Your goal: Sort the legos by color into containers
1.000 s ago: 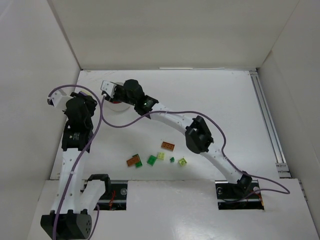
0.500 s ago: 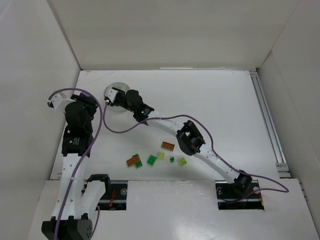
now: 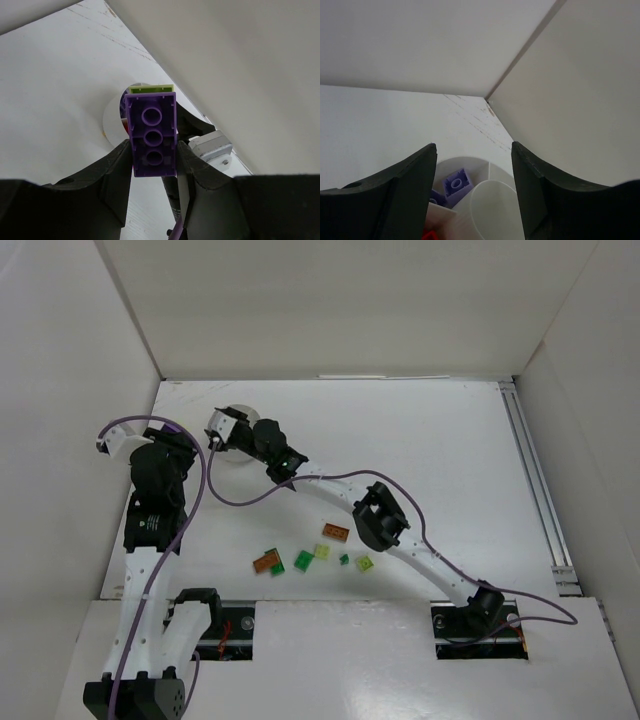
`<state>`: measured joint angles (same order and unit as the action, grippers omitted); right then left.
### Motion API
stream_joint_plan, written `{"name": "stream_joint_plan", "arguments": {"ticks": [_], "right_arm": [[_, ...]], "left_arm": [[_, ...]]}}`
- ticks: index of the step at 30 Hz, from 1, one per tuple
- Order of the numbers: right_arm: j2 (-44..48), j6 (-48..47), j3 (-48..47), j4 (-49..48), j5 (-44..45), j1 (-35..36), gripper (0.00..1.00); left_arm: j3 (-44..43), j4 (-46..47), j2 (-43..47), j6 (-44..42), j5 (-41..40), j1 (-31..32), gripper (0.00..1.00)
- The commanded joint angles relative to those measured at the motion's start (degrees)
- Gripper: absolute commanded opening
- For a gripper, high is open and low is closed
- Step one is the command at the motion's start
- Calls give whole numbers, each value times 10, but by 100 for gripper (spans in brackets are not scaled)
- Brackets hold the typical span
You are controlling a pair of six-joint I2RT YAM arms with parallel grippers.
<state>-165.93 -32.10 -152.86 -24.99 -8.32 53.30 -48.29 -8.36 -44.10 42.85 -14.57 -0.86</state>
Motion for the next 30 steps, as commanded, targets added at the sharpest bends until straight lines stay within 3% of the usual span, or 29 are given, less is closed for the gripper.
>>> {"name": "stream_joint_plan", "arguments": {"ticks": [1, 7, 10, 12, 17, 19, 23, 26, 27, 29, 30], "right_arm": [[10, 7, -25, -37, -6, 1, 67], [87, -4, 71, -37, -14, -5, 78], [169, -4, 136, -44, -39, -17, 89], [238, -4, 212, -50, -46, -22, 99], [396, 4, 403, -50, -69, -54, 100], [490, 34, 523, -50, -69, -71, 100], [650, 90, 718, -50, -133, -133, 100], [755, 113, 808, 52, -178, -181, 99], [777, 114, 820, 84, -219, -191, 99], [831, 114, 856, 136, -290, -216, 99], [846, 114, 869, 136, -387, -224, 99]], "left_arm": [[2, 35, 10, -9, 4, 0, 0], [-5, 35, -7, -25, 35, 0, 0], [-5, 58, -13, -39, 74, 0, 0], [-5, 73, -18, -57, 123, 0, 0], [7, 144, -18, -100, 228, 0, 0], [13, 170, -18, -135, 272, 0, 0], [54, 256, -41, -190, 468, 0, 0], [64, 328, -75, -232, 630, 0, 0], [91, 424, -83, -226, 735, 0, 0], [121, 542, -107, -209, 826, 10, 0], [128, 588, -114, -200, 886, 21, 0]]}}
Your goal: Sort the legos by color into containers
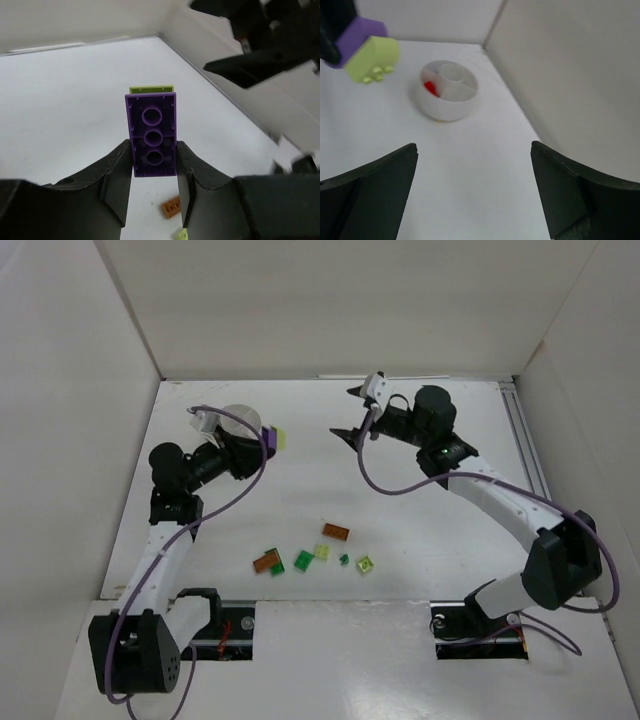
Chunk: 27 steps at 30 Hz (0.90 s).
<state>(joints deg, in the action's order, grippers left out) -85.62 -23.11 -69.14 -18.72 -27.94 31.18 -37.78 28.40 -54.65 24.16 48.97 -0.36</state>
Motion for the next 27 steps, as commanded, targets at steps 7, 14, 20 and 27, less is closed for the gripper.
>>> {"name": "stream_joint_plan", "arguments": {"ticks": [7, 14, 20, 27], "right_arm": [[129, 24, 67, 73, -357, -17, 97], [113, 50, 54, 73, -402, 3, 94], [85, 96, 31, 73, -407, 27, 91], [55, 145, -1, 73, -401, 53, 82]], "left_arm": [[-12, 244, -50, -63, 312, 96, 0], [-28, 244, -56, -74, 312, 152, 0], [-28, 244, -43, -86, 293, 157, 0], [-28, 244, -38, -93, 276, 163, 0]]}}
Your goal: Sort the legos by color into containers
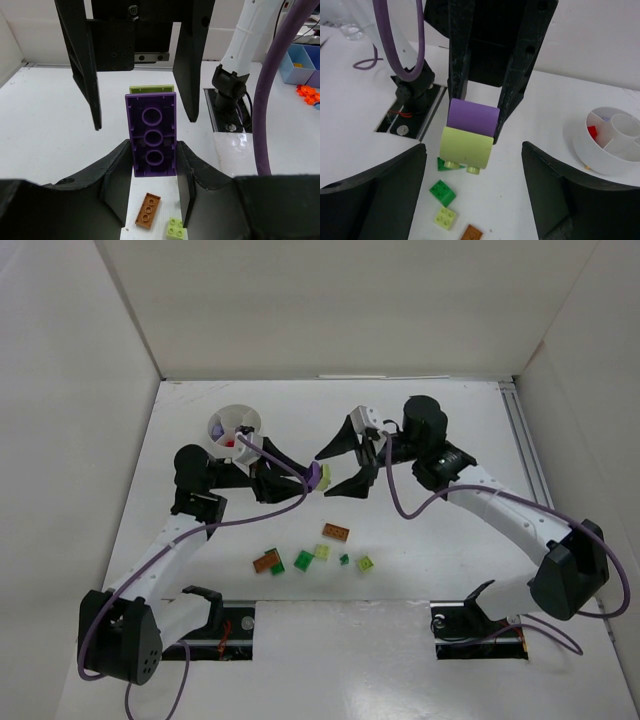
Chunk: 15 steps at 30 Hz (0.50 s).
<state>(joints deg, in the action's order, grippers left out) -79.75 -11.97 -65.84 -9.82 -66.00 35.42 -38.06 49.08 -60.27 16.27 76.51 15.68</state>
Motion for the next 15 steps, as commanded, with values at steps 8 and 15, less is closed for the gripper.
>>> {"name": "stream_joint_plan", "arguments": {"ticks": [8, 15], "right_arm": [[-21, 70, -39, -16, 5, 16, 54], [-40, 77, -39, -16, 0, 4, 22]], "left_arm": [[-25, 21, 18, -33, -20, 2, 0], [-31, -47, 40, -79, -73, 2, 0]]}}
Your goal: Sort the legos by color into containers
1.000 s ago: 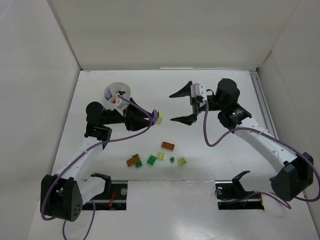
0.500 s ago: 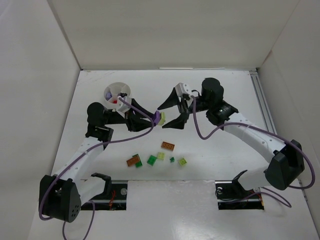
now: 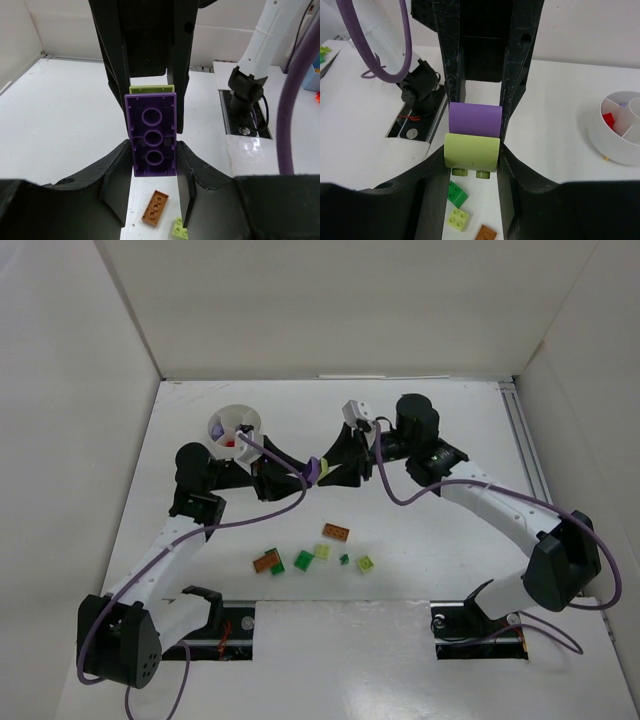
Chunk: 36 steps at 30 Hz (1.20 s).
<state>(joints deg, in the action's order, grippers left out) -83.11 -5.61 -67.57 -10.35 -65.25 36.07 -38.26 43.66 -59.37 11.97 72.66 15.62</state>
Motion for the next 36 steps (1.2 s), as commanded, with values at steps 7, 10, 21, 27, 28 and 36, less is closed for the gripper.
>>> {"name": "stream_joint_plan", "arguments": {"ticks": [7, 10, 21, 27, 28, 36], "right_arm": [[8, 13, 25, -11, -8, -93, 20], [24, 13, 51, -11, -2, -140, 20], [18, -28, 76, 13, 22, -223, 20], [-2, -55, 59, 57, 47, -240, 21], [-2, -61, 59, 64, 47, -240, 21], [-14, -73, 39, 89, 66, -246, 22]], "left_arm": [[-29, -41, 44, 0, -177, -36, 0], [-44, -73, 23, 49, -280, -64, 0], [-191, -321, -145, 145, -480, -245, 0], [-261, -364, -260, 132, -466, -299, 0], [-269, -370, -275, 126, -449, -299, 0], [-326, -403, -367, 93, -450, -299, 0]]}}
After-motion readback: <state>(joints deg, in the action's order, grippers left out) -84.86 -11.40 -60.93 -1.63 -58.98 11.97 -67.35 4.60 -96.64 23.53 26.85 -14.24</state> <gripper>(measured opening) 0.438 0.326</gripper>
